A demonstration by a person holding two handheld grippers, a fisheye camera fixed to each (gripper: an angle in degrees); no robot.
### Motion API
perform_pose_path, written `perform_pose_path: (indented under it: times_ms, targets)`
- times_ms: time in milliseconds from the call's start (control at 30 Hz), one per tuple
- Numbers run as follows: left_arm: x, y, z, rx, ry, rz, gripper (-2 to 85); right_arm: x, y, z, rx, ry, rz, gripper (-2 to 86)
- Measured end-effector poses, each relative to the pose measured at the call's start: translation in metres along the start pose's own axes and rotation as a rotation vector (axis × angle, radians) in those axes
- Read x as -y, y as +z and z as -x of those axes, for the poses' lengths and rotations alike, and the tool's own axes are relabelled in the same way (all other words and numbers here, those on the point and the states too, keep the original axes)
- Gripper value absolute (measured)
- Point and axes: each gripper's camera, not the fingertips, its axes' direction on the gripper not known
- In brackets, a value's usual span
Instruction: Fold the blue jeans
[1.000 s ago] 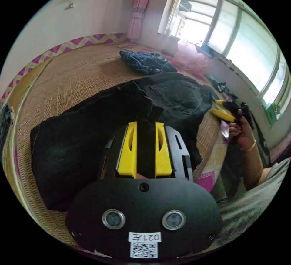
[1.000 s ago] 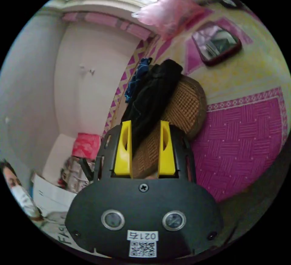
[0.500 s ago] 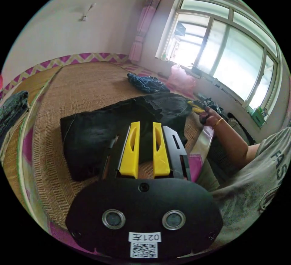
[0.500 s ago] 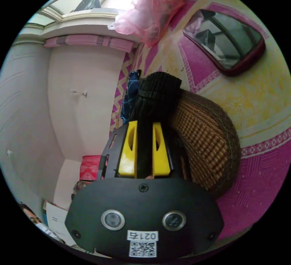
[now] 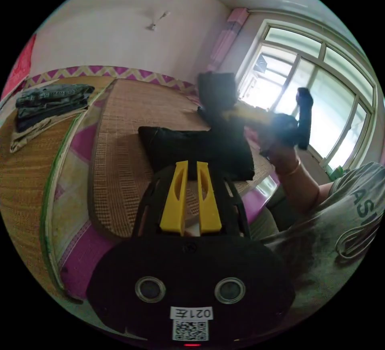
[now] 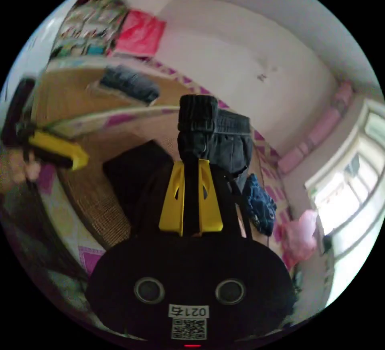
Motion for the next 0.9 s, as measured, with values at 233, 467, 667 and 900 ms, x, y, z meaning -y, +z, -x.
perform_pose_path:
  times_ms: [233, 467, 667, 900]
  targets:
    - [-0.004, -0.014, 0.042, 0.034, -0.054, -0.002, 2.0, 0.014, 0.025, 0.088, -0.124, -0.097, -0.001, 5.2]
    - [0.023, 0.007, 0.063, 0.009, -0.077, -0.033, 3.6, 0.001, 0.062, 0.155, -0.034, -0.260, 0.035, 5.3]
    - [0.067, 0.034, 0.073, 0.015, -0.027, -0.029, 5.6, -0.022, 0.057, 0.146, 0.012, -0.264, 0.056, 6.3]
    - [0.116, 0.132, 0.079, 0.146, 0.154, 0.270, 6.0, -0.073, 0.018, 0.015, 0.452, 0.164, -0.018, 7.9]
